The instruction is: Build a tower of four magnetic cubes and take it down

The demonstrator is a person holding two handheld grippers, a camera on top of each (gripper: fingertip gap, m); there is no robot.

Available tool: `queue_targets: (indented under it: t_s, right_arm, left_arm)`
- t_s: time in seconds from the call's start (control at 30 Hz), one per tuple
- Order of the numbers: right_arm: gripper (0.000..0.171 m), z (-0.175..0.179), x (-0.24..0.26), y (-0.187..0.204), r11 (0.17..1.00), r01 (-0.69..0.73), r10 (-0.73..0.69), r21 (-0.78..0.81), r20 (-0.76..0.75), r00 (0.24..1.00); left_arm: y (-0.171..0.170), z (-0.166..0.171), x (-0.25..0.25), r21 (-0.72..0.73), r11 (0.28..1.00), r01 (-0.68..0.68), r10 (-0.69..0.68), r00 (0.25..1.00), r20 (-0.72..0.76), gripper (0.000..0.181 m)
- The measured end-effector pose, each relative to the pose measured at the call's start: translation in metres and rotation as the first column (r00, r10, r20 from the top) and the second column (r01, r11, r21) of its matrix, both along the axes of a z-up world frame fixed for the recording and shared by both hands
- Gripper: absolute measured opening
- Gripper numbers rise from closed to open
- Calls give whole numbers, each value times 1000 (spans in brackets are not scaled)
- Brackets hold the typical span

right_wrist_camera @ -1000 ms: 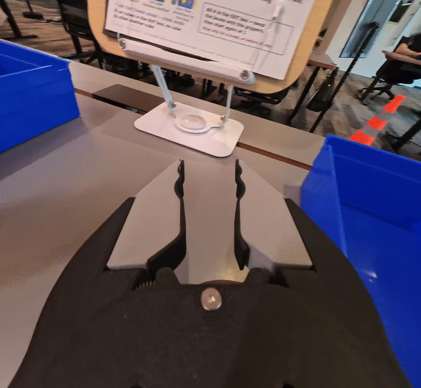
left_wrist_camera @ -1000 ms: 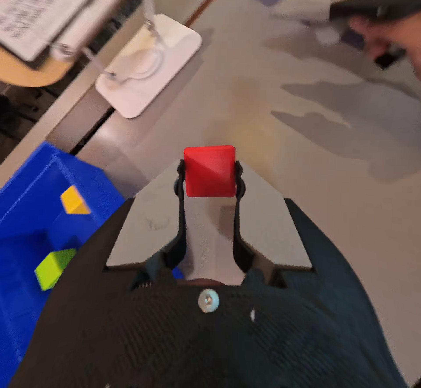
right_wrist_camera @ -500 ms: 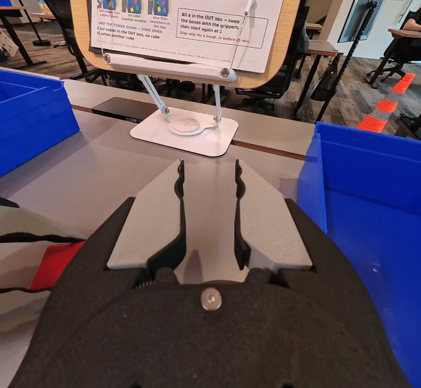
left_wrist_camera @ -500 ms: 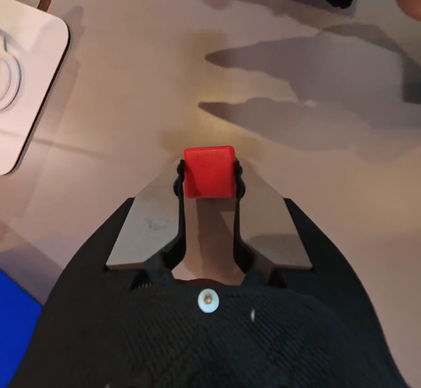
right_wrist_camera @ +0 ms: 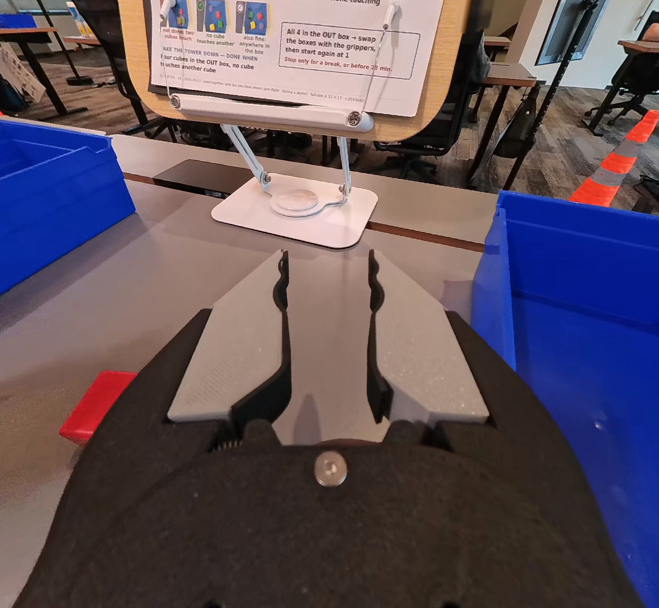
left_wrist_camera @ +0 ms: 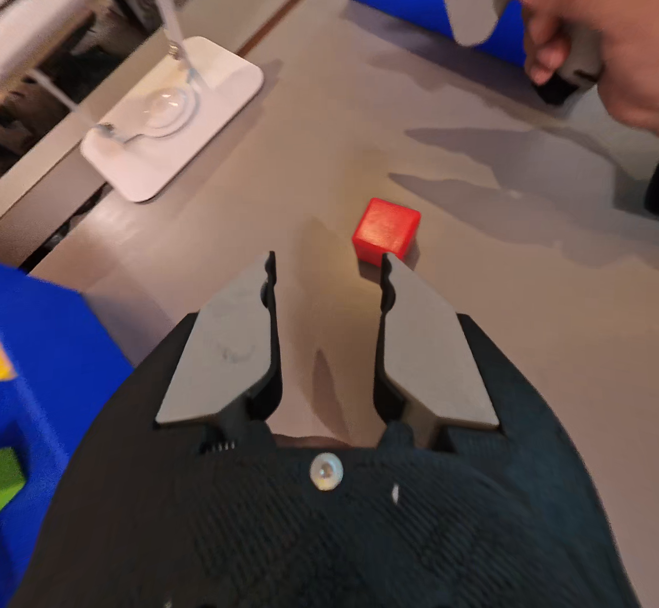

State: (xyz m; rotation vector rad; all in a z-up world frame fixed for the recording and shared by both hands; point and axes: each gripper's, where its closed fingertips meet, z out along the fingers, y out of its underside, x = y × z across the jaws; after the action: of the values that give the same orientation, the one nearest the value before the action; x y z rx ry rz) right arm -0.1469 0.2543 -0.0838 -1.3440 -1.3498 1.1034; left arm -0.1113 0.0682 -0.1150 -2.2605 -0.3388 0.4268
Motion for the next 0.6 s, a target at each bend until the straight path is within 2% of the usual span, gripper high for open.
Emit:
queue_targets:
  t_s: [0.13, 0.3, 0.43, 0.6]
  right_arm:
    - [42, -1, -1, -3, 1000, -8, 8, 6, 3, 1000]
    - [42, -2, -2, -4, 1000, -9, 9, 14, 7, 1000]
    - [42, -1, -1, -3, 1000, -7, 7, 3, 3, 1000]
    - [42, -3, -2, -5, 1000, -10, 10, 13, 8, 1000]
  left_arm:
    - [-49, 37, -20, 77, 986, -146, 150, 987, -49, 55]
    - [-129, 62, -56, 123, 917, -379, 390, 917, -82, 55]
    - [-190, 56, -79, 103, 850, -517, 524, 849, -64, 55]
    - [-241, 22, -95, 8, 786, -619, 619, 785, -31, 56]
